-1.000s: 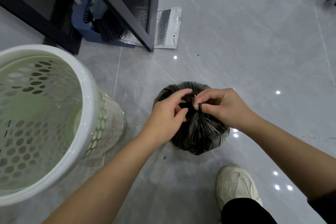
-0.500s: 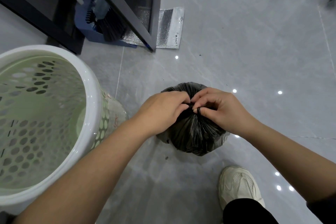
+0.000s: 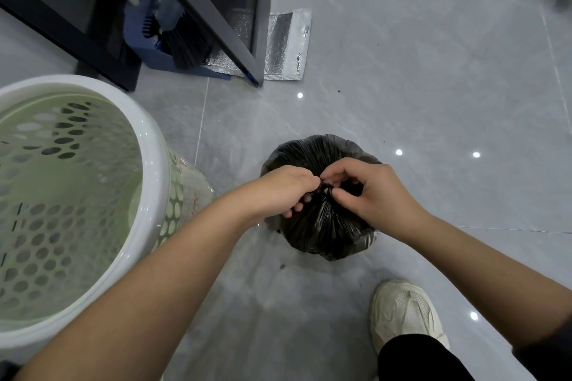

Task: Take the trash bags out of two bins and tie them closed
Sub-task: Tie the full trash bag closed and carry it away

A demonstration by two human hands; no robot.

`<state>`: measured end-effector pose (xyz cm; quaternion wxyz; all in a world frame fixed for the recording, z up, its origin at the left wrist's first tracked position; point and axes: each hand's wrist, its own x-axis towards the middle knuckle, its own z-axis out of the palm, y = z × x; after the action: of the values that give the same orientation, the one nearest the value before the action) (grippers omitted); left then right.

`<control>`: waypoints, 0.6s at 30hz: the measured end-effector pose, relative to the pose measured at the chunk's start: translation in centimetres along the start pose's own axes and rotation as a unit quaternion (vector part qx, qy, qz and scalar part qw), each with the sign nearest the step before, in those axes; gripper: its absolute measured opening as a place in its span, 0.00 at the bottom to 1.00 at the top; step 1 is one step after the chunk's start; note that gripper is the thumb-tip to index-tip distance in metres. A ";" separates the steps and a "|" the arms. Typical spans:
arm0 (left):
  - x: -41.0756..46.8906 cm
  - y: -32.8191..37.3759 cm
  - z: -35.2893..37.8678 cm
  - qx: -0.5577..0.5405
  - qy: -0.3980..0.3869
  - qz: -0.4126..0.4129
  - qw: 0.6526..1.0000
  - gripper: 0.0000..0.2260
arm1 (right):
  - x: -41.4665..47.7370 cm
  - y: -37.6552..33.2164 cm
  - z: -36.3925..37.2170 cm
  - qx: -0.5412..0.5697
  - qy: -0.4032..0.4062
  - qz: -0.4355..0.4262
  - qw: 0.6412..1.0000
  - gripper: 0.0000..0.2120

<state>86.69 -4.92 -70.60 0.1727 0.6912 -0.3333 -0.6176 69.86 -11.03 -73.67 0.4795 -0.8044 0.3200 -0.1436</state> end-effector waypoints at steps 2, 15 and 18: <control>0.1 0.0 0.1 -0.092 -0.008 -0.063 0.994 0.12 | -0.1 0.0 0.3 0.005 0.022 -0.003 1.000 0.11; -1.2 -2.1 -0.4 0.473 0.241 0.265 0.805 0.23 | 1.0 -1.4 -0.1 0.144 0.046 0.120 0.981 0.07; -0.4 -2.3 -0.2 0.510 0.260 0.291 0.766 0.19 | 1.4 -1.8 -0.2 0.179 0.024 0.160 0.970 0.09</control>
<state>87.44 -3.04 -71.81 0.0459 0.6814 -0.7268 -0.0734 71.46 -11.45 -72.09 0.6249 -0.6398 0.4253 -0.1391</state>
